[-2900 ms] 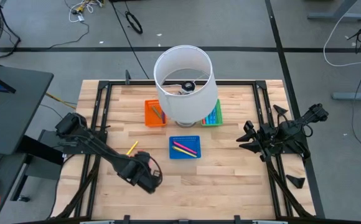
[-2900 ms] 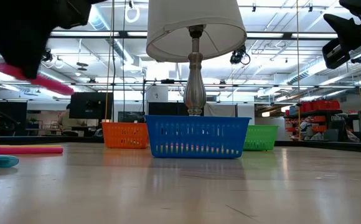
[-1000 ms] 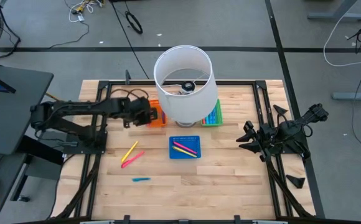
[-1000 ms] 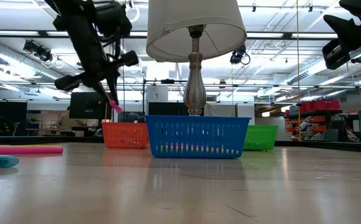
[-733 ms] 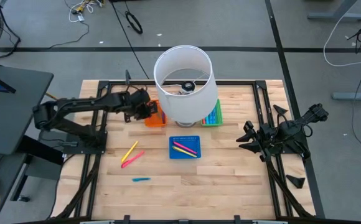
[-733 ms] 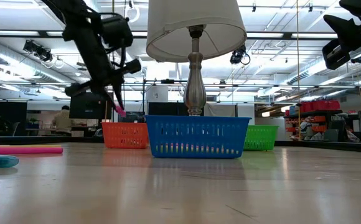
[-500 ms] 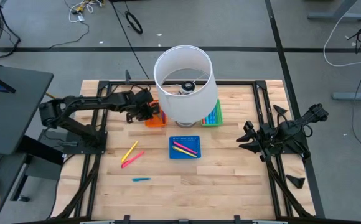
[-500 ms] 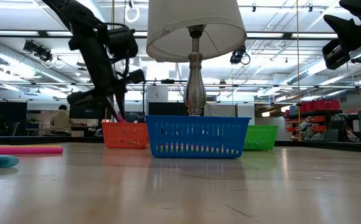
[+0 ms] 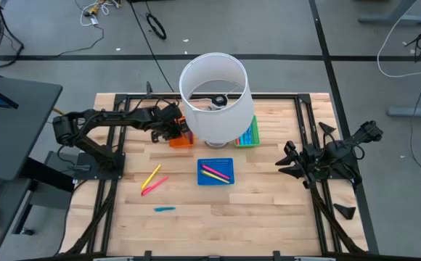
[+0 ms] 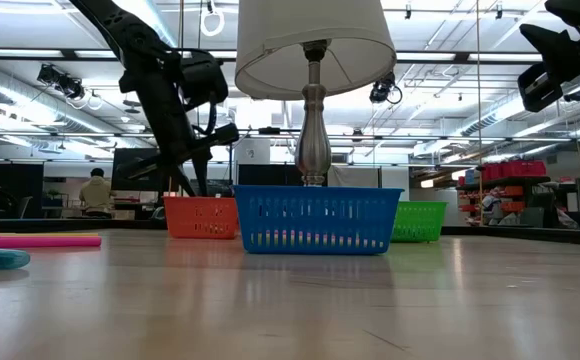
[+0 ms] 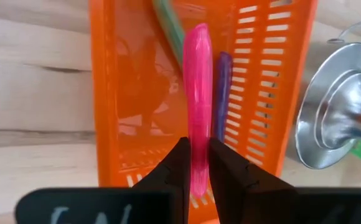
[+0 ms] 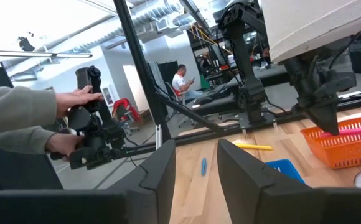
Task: Pick & Place Markers
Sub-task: Put the pink small highlighter pen into the orange bin, then put the blue small highlighter pen into the orange bin
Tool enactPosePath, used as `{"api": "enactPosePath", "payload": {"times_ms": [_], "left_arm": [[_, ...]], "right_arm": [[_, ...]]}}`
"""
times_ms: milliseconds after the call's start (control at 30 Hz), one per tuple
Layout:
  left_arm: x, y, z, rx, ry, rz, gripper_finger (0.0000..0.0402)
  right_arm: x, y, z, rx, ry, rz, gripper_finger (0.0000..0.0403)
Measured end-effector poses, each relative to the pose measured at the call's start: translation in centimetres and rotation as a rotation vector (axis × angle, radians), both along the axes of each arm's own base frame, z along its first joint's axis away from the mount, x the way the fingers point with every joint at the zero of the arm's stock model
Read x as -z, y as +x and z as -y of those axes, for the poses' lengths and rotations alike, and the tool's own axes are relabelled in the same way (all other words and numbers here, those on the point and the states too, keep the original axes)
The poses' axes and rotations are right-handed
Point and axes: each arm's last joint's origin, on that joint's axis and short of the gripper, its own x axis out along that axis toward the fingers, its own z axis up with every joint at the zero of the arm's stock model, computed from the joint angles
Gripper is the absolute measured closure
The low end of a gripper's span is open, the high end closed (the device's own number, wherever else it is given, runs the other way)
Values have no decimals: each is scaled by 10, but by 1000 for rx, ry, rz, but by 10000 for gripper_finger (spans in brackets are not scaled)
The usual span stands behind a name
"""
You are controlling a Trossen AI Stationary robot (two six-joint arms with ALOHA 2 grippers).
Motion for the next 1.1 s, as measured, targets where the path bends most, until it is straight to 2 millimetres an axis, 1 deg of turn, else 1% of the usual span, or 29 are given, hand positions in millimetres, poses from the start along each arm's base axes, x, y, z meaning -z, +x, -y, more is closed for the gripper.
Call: {"api": "enactPosePath", "payload": {"times_ms": [100,200,467,600,700,867,1033,1100], "left_arm": [[0,-1,-1,-8,-1,2,352],[0,-1,-3,-16,-9,9,337],[-2,0,-6,-53,-15,40,249],[-2,0,-7,-64,-20,43,217],[-3,2,-7,-82,-30,70,208],[-7,6,-7,-120,-71,149,207],[-9,10,1,-167,-141,175,207],[-13,11,6,-180,-161,194,207]], "right_arm": [[0,0,0,1,0,0,284],[0,0,0,1,0,0,284],[0,0,0,0,0,0,284],[0,0,0,0,0,1,284],[0,0,0,1,0,0,284],[0,0,0,0,0,0,284],[0,0,0,1,0,0,284],[0,0,0,0,0,0,284]]}}
